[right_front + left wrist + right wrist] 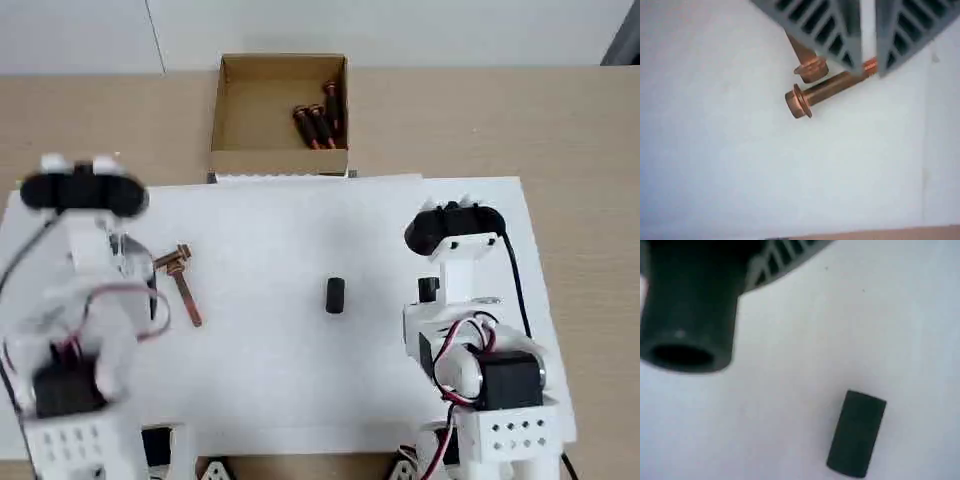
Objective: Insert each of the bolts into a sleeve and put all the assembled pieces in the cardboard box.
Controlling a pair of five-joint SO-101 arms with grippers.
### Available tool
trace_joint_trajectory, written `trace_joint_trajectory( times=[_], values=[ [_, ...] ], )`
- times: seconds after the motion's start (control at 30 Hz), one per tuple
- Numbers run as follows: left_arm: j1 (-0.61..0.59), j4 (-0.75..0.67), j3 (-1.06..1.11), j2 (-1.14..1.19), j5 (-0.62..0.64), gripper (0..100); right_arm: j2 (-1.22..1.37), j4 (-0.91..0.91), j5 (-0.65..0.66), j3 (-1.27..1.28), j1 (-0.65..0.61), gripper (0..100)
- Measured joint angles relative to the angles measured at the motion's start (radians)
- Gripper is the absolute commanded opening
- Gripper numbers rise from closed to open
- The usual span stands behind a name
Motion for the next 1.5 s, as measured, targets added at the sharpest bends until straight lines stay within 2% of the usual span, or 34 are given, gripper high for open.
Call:
trace_joint_trajectory(
  times=[0.23, 0.43, 0.6, 0.8, 1.0, 1.23, 1.5],
  values=[
    [0.008, 0.239, -0.318, 0.445, 0.184, 1, -0.009, 0.000, 0.000, 0.000, -0.002, 0.3],
    [0.026, 0.390, -0.465, 0.769, 0.354, 1, -0.009, 0.000, -0.006, 0.000, -0.002, 0.3],
    [0.026, 0.400, -0.522, 0.973, 0.420, 1, -0.009, 0.000, -0.008, 0.000, -0.002, 0.3],
    [0.026, 0.377, -0.552, 1.115, 0.430, 1, -0.009, 0.000, -0.008, 0.000, -0.002, 0.3],
    [0.031, 0.330, -0.552, 1.172, 0.431, 7, -0.009, 0.000, -0.008, 0.000, 0.000, 0.3],
    [0.083, 0.276, -0.552, 1.185, 0.430, 8, -0.009, 0.000, -0.020, 0.000, 0.000, 0.3],
    [0.081, 0.235, -0.554, 1.293, 0.431, 7, -0.009, 0.000, -0.020, 0.000, -0.002, 0.3]
  ],
)
